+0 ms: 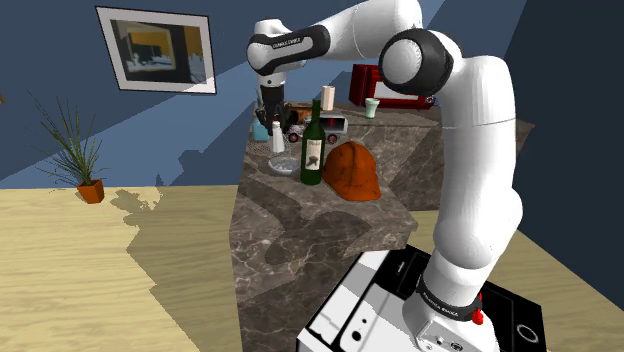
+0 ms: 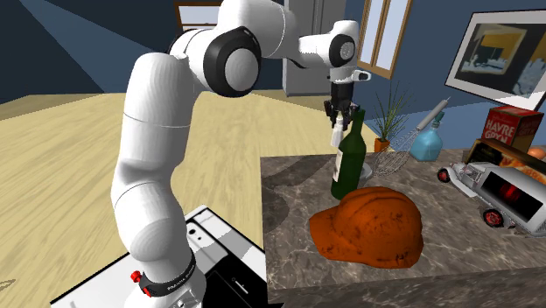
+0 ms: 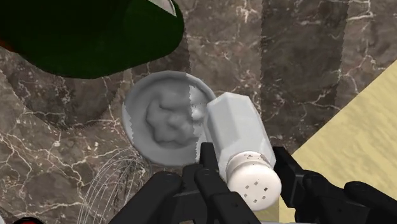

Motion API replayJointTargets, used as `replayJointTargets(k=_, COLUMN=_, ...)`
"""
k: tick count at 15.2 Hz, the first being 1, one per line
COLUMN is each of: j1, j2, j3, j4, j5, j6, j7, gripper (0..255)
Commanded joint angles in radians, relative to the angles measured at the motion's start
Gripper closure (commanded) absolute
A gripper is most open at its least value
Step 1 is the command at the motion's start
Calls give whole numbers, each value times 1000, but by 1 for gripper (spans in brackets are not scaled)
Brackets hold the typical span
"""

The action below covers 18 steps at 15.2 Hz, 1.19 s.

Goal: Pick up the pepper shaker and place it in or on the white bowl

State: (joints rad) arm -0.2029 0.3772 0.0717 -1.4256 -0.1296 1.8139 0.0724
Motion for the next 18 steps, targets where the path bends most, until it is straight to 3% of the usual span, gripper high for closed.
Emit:
replayJointTargets(k=1, j1=-23, j2=46, j3=-11, j4=85, j5=3, j6=-35, j7=-41, gripper=255)
replayJointTargets(k=5, j1=-72, j2=181, j3=-32, j4=309, j5=10, j6=-116, j7=-124, gripper=255)
replayJointTargets(k=18, j1=-77, j2=175, j3=-33, j4=126, j5=6, j6=61, j7=-107, gripper=255)
